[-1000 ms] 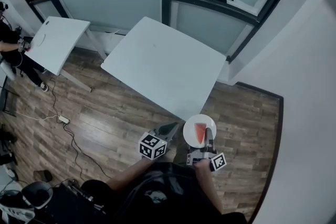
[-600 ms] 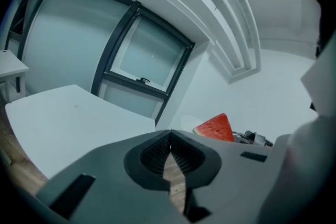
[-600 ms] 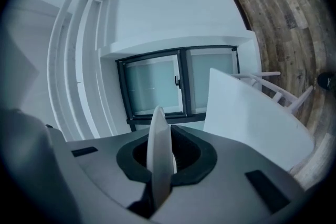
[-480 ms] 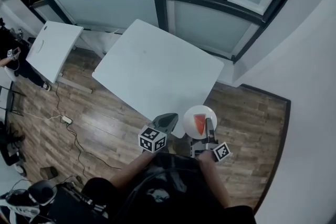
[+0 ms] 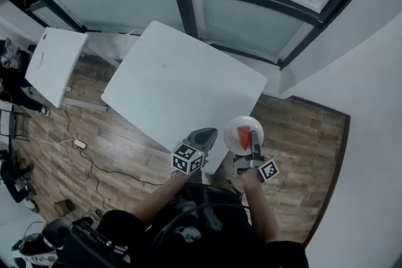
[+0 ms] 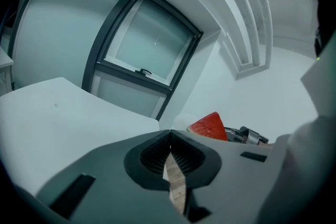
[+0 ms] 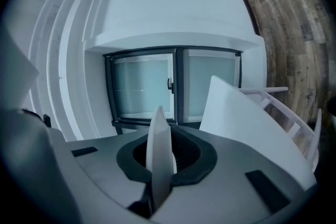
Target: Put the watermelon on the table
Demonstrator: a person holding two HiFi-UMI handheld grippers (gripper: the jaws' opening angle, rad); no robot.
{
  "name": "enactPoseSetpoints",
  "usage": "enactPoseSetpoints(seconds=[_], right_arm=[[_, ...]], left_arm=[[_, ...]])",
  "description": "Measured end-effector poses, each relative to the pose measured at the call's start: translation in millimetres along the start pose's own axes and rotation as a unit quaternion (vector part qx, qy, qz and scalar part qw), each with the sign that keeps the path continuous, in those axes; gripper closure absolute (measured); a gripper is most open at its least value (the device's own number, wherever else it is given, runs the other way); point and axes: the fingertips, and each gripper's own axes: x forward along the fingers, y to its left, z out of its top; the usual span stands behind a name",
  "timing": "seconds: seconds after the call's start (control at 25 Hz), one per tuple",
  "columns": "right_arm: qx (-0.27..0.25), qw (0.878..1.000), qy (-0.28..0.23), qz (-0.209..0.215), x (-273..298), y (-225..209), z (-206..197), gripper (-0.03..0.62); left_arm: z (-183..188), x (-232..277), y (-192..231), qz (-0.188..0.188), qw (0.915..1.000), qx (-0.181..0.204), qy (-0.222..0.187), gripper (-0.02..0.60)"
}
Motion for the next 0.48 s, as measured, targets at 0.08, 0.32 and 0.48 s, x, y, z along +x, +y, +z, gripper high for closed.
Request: enactPoseSetpoints(seconds=[0.08, 0.32, 0.48], right_arm=[[-0.015, 1.000, 0.017, 0.002, 24, -12, 3, 0.566], [-0.048, 0.997, 0.024, -0.046, 90, -66, 31, 0.566], [-0.053, 0.995, 0.000, -0.082, 118, -108, 54, 0.566]], left_arm=[[9, 19, 13, -0.011, 0.9999, 0.007, 0.004, 0.577], [28, 84, 52, -0.029, 0.9991, 0.022, 0.023, 0.577], [30, 122, 67, -0.042, 0.9981, 0.018, 0.041, 0.577]])
